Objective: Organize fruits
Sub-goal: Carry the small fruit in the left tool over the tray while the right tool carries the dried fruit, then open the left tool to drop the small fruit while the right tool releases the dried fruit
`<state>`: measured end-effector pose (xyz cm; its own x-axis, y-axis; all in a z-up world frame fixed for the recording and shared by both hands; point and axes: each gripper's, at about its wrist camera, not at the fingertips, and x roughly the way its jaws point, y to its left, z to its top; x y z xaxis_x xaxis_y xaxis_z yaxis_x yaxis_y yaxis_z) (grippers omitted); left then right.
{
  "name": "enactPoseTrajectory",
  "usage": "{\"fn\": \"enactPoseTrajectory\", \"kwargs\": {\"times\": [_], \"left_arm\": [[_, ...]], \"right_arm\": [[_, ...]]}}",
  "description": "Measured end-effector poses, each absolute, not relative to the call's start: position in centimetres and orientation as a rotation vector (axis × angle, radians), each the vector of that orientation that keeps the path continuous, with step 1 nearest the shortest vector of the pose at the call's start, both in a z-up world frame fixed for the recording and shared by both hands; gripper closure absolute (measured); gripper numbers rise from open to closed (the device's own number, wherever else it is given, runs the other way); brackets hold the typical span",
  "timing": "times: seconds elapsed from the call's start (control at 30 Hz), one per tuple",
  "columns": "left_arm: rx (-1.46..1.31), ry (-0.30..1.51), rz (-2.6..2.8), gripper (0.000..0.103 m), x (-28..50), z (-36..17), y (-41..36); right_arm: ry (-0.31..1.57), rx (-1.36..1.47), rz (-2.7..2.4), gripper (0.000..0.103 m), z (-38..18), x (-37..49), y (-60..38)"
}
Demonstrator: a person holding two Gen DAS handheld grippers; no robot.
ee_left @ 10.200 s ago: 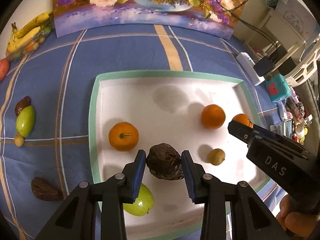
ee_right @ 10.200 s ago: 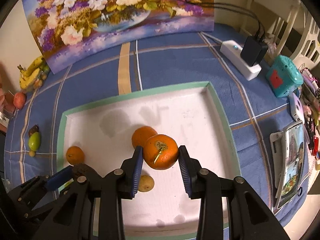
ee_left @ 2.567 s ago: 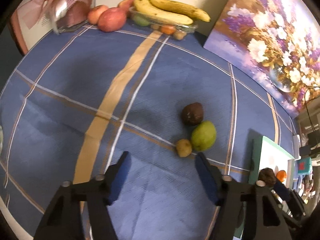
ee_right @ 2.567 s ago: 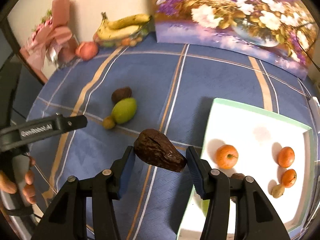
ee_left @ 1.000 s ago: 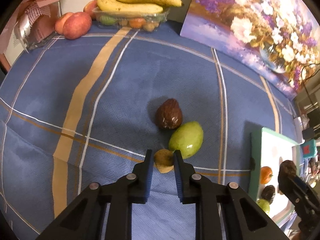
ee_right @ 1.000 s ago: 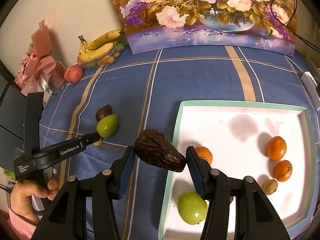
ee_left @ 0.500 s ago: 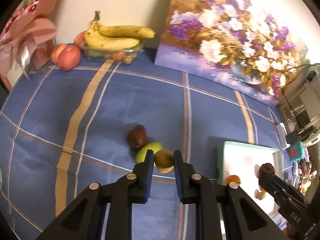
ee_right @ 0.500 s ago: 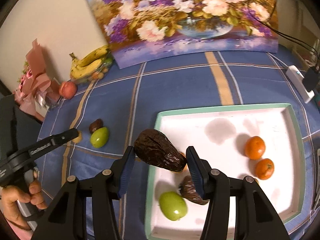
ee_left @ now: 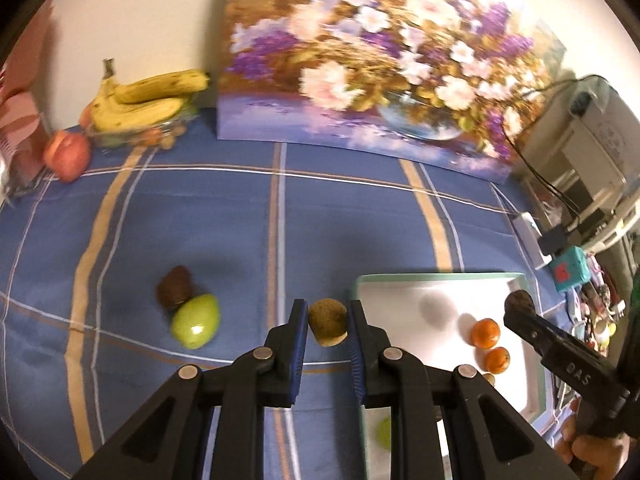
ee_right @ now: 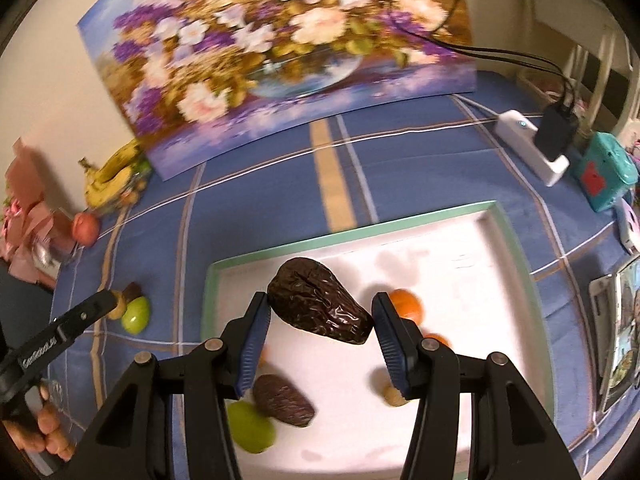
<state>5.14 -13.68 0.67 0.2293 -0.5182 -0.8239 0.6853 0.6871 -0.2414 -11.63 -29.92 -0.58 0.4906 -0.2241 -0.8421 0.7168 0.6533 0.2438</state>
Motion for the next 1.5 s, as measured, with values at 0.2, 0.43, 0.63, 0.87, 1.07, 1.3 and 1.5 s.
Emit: {"fn": "enactPoseTrajectory", "kwargs": {"times": [0.2,0.43,0.63,0.87,1.07,1.3,1.5], "left_arm": [[0.244,1.048,-0.874,0.082,3.8,0.3,-16.4],[0.285,1.046,-0.911,0.082,2.8,-0.1,-18.9],[0.307,1.065,-0.936,0.082,2.5,-1.2,-20.8],[0.327,1.099,-0.945,0.082,2.4,-2.9,-22.1],[0.357,1.129,-0.942,0.082,2.2,-4.5,-22.8],[0.382,1.183,-0.921,0.082,2.3,-6.9,-23.3],[0.368,1.182,-0.924,0.082,2.3,-6.9,-23.1]], "right_arm": [[0.881,0.635,-0.661,0.049,-0.8,-12.3,-31.8],[0.89,0.634,-0.682,0.049,-1.3,-12.2,-33.2],[0.898,0.635,-0.697,0.049,-1.8,-11.9,-34.3],[0.922,0.63,-0.71,0.049,-3.0,-11.4,-35.4],[0.961,0.63,-0.718,0.049,-4.6,-10.9,-36.1],[1.005,0.657,-0.725,0.049,-7.2,-10.7,-36.7],[1.024,0.659,-0.729,0.049,-8.3,-10.7,-36.7]]}}
